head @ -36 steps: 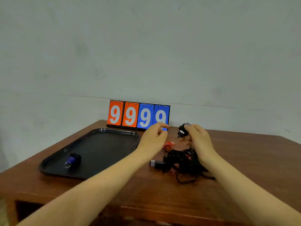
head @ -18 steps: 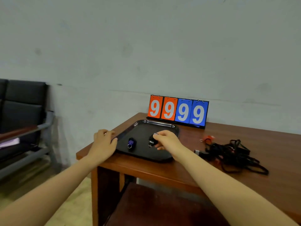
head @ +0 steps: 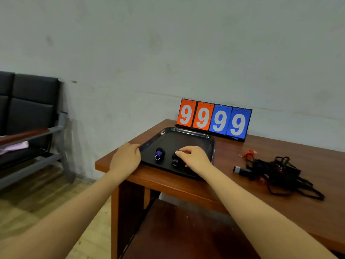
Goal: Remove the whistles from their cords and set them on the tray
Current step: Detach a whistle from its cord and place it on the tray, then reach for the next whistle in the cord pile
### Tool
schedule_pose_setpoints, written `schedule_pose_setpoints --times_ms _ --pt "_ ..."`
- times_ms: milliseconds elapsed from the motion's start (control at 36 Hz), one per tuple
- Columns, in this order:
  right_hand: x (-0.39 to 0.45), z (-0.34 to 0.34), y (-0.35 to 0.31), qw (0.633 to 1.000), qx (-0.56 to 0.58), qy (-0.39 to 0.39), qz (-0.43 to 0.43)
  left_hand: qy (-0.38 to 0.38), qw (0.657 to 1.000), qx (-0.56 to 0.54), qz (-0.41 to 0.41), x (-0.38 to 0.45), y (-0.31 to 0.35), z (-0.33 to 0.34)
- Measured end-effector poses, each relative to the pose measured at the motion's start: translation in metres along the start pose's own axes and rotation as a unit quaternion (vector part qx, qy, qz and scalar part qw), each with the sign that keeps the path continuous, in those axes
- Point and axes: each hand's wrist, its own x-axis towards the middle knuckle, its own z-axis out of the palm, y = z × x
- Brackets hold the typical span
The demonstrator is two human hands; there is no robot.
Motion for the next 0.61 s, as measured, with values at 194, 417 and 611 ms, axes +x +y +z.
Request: schedule_pose_setpoints --times_ms 194,417,611 --pt "-0.019 -0.011 -0.003 0.992 -0.077 0.101 -0.026 -0.020 1.000 -0.006 -0.004 -0.002 0.000 -0.005" --pt "-0.053 -0.065 0.018 0.989 -0.059 0.120 -0.067 0.023 0.992 -0.002 0.125 -0.012 0.062 0.005" --pt "-0.063 -0.130 0.057 0.983 -0.037 0.176 -0.043 -0.044 0.969 -0.082 0.227 -0.027 0.164 0.044"
